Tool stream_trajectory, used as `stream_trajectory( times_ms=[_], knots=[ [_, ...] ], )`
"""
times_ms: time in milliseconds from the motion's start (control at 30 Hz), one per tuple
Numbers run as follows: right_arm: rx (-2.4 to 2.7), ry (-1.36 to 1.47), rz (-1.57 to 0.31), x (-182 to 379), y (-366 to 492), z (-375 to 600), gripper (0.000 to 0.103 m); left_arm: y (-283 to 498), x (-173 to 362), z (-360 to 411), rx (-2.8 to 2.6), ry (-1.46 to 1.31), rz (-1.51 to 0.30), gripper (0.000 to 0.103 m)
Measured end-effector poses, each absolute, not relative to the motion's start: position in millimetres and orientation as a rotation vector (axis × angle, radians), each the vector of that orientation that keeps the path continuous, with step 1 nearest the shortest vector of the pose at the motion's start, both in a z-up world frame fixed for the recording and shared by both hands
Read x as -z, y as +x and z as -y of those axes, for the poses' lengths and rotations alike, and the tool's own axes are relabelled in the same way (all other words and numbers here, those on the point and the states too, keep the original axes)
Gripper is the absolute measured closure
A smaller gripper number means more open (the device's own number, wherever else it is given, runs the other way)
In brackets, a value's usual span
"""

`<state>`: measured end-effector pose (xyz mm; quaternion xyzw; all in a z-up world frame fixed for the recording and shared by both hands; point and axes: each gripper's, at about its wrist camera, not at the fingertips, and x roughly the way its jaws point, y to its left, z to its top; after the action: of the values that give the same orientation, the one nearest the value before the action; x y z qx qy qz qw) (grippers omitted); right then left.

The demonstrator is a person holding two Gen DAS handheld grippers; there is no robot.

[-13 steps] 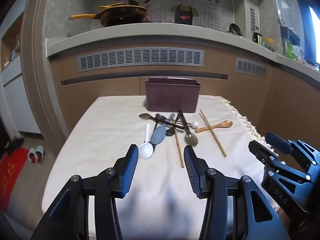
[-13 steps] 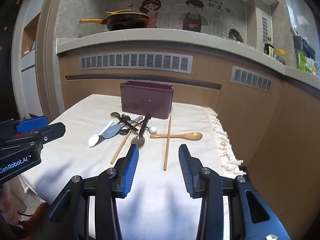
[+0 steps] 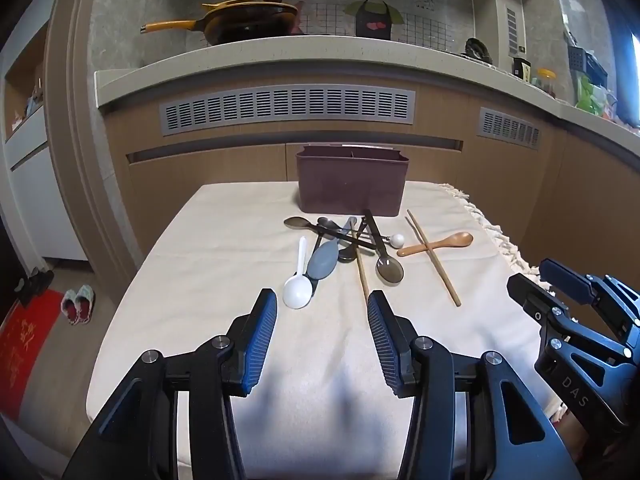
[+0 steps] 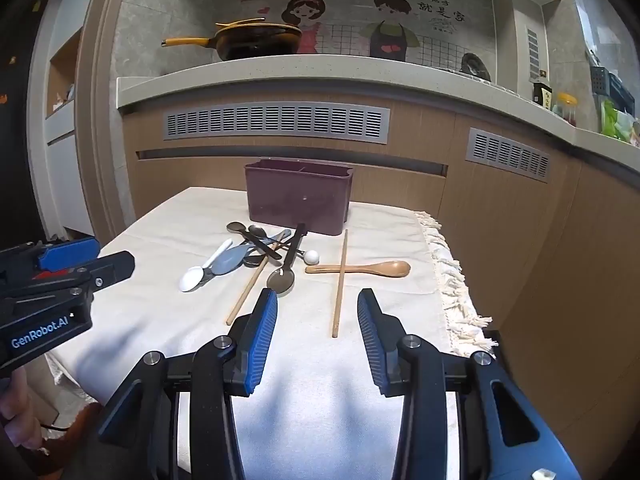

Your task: Organize utensils

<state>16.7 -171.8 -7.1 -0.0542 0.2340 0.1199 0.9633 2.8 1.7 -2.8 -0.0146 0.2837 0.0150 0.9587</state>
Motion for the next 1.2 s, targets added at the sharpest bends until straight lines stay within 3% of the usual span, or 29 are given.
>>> stream_trajectory(
  times_ms=[1200],
  knots=[
    [-0.222,-0.133,-0.462,5,12,169,0.066,5,13,-5,-0.054,-0.053,-0.600,0.055]
  ],
)
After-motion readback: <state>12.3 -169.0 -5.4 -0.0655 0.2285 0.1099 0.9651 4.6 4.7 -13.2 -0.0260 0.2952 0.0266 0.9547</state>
